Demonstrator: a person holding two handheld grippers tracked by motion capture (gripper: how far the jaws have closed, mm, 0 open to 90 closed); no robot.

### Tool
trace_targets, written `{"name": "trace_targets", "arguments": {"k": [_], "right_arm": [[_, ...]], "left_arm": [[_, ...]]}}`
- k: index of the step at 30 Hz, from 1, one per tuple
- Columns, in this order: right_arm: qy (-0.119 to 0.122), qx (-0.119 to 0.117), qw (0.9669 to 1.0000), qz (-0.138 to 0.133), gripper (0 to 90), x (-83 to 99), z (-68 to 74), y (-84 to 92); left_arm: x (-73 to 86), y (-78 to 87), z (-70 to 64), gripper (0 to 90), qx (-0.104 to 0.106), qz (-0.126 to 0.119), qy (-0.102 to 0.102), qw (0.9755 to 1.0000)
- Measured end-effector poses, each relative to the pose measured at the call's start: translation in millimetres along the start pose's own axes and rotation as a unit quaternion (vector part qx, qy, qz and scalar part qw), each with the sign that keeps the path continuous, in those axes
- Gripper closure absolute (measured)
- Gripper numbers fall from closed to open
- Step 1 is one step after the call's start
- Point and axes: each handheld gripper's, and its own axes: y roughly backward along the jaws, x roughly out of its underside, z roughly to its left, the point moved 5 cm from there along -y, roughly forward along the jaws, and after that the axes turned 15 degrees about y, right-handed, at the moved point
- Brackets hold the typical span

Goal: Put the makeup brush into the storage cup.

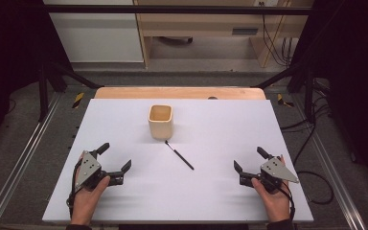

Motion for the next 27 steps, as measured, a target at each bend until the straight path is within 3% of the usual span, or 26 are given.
{"name": "trace_targets", "arguments": {"k": [13,21,27], "right_arm": [[0.029,-0.037,0.9978,0.047,2.7,-31.9,-5.0,19.3],[0.059,-0.088,0.9903,0.090,3.1,-42.3,0.2,17.1],[0.076,-0.102,0.9861,0.106,4.8,-51.8,4.0,13.4]], "left_arm": [[-0.5,0.2,-0.2,1.4,0.001,-0.006,0.002,1.0000],[0.9,-1.8,-0.8,1.4,0.000,0.001,-0.004,1.0000],[-1.6,-0.7,-0.2,1.4,-0.001,-0.004,0.001,1.0000]]}}
